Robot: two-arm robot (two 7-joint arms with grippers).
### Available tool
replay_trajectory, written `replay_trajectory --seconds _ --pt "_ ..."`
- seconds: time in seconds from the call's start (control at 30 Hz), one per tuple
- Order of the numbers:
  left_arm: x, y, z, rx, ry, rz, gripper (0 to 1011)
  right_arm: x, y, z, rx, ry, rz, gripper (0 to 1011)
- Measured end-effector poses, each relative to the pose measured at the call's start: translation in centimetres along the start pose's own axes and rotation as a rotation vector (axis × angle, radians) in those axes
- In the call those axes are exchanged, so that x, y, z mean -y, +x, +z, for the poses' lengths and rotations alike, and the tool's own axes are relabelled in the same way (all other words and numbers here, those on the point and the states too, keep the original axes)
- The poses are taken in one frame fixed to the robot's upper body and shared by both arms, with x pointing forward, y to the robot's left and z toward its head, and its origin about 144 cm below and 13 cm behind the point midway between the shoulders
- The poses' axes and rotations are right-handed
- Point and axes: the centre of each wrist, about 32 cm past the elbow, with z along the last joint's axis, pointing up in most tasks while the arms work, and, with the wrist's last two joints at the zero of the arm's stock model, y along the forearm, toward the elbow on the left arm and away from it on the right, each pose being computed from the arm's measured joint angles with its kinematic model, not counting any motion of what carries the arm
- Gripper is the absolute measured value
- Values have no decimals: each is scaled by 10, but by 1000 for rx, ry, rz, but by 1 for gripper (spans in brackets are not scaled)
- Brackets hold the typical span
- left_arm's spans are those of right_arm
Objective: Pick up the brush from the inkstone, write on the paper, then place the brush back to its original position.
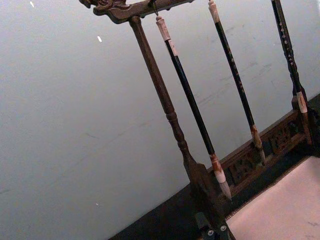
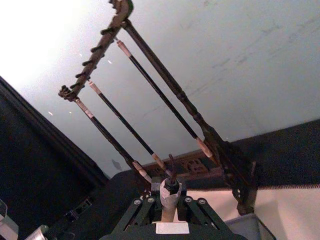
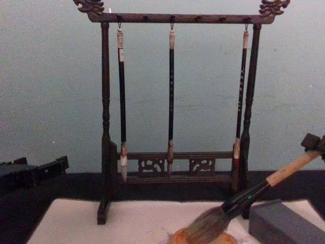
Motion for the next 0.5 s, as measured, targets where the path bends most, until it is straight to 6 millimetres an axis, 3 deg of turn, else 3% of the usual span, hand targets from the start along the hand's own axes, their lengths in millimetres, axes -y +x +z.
replay_trajectory --seconds 0.5 --pt "0 0 0 0 0 0 1002 4 9 -4 -50 -2 -29 167"
